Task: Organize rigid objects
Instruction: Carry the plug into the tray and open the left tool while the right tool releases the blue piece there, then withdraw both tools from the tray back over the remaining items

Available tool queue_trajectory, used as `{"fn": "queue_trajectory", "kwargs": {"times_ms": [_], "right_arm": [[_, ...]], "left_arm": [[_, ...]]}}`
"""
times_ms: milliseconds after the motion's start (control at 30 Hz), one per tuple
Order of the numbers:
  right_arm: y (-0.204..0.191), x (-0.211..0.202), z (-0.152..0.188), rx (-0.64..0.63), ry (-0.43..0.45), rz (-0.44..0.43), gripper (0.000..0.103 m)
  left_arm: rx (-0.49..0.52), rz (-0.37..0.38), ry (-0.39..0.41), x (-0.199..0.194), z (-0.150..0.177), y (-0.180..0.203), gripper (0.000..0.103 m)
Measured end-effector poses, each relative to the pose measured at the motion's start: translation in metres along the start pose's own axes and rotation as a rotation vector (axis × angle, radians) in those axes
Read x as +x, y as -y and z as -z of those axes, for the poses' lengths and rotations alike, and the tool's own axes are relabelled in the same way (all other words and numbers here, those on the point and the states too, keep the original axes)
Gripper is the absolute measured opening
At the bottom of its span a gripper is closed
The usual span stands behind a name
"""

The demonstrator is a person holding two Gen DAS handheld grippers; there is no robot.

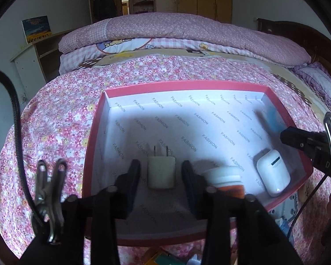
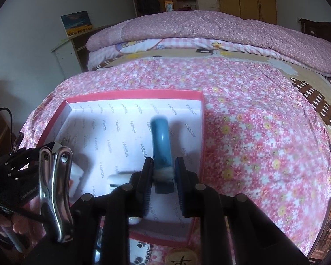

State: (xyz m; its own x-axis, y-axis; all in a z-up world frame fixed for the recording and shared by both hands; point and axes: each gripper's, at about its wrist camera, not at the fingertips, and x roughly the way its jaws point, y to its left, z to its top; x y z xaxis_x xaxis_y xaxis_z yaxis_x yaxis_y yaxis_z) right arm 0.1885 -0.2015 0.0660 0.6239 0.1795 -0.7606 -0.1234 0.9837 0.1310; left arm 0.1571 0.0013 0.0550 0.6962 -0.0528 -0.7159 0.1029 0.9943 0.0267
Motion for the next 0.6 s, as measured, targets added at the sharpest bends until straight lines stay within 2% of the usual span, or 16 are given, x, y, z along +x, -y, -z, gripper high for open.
{"fn": "queue_trajectory", "kwargs": {"times_ms": [167, 300, 600], "right_arm": [[0.002, 0.0, -0.001, 0.0, 0.002, 0.021, 0.027], [0.001, -0.003, -0.001, 0.0, 0.005, 0.033, 0.037], [-0.007, -0.02, 0.005, -0.011, 0.028, 0.033, 0.048]], "left_arm": [[0.015, 0.003, 0.004, -0.004, 0.001, 0.002, 0.049], [0.019, 0.002, 0.011, -0.009, 0.002, 0.002, 0.05], [0.002, -0.003, 0.017, -0.026, 0.006, -0.001, 0.056]]}}
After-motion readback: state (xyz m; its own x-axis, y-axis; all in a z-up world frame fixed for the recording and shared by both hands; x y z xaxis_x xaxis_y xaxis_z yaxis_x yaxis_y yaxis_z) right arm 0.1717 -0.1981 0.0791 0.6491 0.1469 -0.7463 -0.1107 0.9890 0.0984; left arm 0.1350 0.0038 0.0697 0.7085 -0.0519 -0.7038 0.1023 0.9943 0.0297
